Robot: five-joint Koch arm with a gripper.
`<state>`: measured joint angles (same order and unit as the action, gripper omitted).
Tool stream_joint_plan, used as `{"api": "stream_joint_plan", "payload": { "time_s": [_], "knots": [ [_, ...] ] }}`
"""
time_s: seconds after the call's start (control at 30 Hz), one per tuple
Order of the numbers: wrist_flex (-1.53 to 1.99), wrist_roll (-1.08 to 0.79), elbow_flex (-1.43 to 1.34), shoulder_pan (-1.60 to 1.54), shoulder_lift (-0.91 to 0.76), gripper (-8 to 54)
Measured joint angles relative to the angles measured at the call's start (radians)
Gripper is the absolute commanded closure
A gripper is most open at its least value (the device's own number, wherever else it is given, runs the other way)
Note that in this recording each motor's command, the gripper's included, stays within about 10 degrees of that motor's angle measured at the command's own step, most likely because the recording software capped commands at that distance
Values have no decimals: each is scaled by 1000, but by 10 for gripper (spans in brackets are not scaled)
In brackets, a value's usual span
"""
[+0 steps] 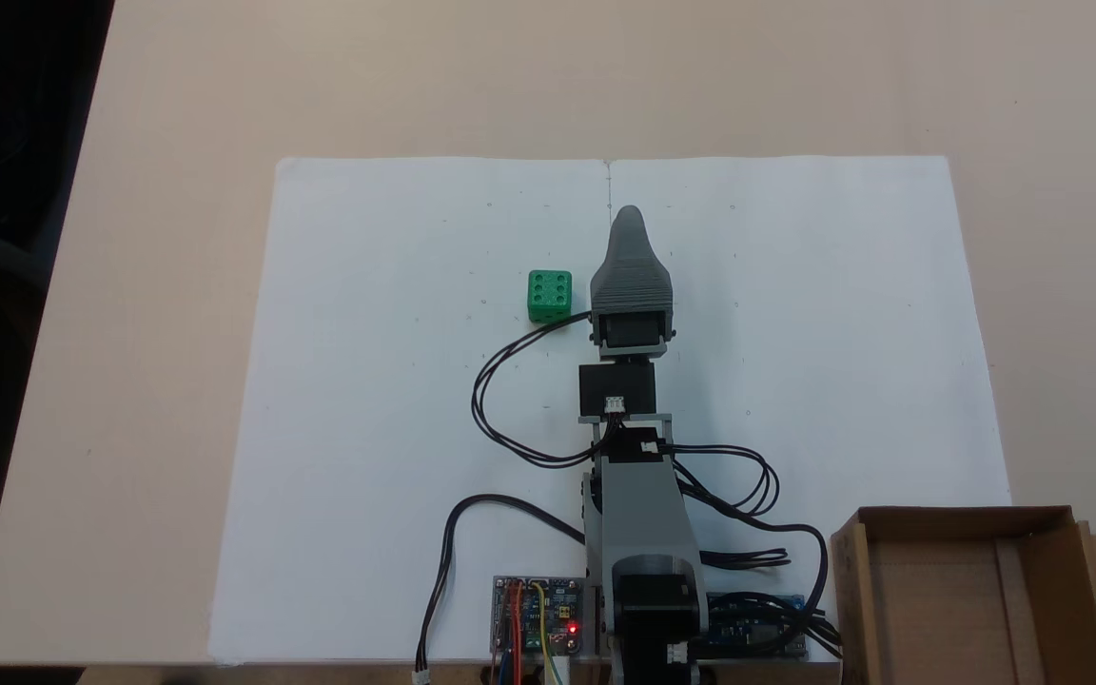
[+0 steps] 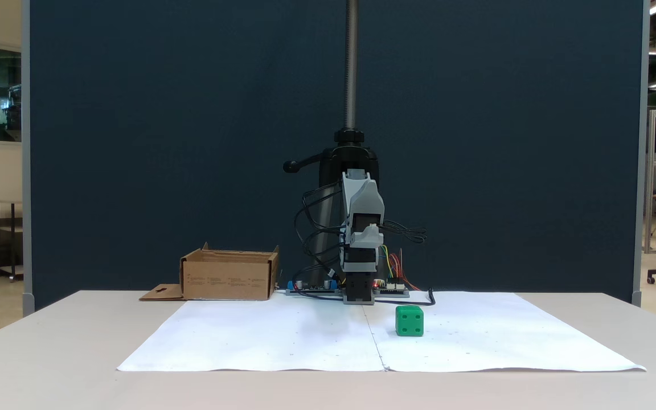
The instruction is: Grasp a green dice and put it in the bin.
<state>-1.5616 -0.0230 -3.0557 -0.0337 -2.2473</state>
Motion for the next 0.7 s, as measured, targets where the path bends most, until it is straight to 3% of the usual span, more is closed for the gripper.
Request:
{"api": "stream_joint_plan", "payload": {
  "time_s": [0.7],
  "knots": [
    [152, 0, 0, -52, 0, 43]
  ]
}}
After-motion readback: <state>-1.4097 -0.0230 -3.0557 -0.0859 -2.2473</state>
